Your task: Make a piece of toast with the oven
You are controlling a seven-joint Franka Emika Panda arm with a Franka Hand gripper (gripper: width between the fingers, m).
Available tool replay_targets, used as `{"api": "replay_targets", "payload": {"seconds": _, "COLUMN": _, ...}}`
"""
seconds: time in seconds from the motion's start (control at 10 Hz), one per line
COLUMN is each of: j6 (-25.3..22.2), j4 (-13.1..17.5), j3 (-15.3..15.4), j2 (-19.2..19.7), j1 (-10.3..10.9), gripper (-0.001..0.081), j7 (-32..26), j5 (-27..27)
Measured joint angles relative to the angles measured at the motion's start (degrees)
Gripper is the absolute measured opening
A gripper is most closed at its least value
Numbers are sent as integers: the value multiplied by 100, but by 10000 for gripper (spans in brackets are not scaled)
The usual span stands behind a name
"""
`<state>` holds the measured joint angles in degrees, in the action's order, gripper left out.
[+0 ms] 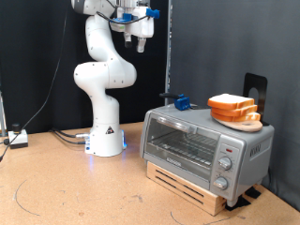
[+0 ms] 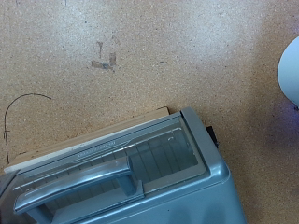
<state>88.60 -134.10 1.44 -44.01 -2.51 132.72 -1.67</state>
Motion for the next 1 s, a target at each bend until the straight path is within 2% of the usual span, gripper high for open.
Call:
{"api": "replay_targets", "payload": {"seconds": 0.1, "j6": 192, "j4": -7, "j3": -28, "j2": -11, "j1": 69, "gripper": 809, "j7": -426, "j5": -165}}
{"api": "replay_targets", "payload": {"seconds": 0.3, "j6": 238, "j4": 26, "j3": -85, "j2": -11, "j1": 433, "gripper": 809, "j7": -1579, "j5": -295}}
{"api": "replay_targets", "payload": {"seconds": 0.4, "j6": 243, "j4": 21, "j3": -79, "j2": 19, "j1": 599, "gripper": 809, "j7": -2143, "j5": -224}}
{"api": "replay_targets", "payload": {"seconds": 0.6, "j6": 552, "j4": -37, "j3": -67, "j2": 280, "j1": 774, "gripper": 809, "j7": -3182, "j5": 165}}
{"api": "replay_targets", "payload": {"seconds": 0.7, "j6": 551, "j4": -36, "j3": -67, "j2": 272, "j1": 752, "gripper": 809, "j7": -2983, "j5": 91}}
{"api": "replay_targets", "payload": {"seconds": 0.8, "j6": 701, "j4": -35, "j3": -91, "j2": 259, "j1": 814, "gripper": 809, "j7": -3278, "j5": -66}}
{"api": "replay_targets", "payload": {"seconds": 1.0, "j6": 961, "j4": -33, "j3": -159, "j2": 237, "j1": 1139, "gripper": 809, "j7": -4448, "j5": -219}}
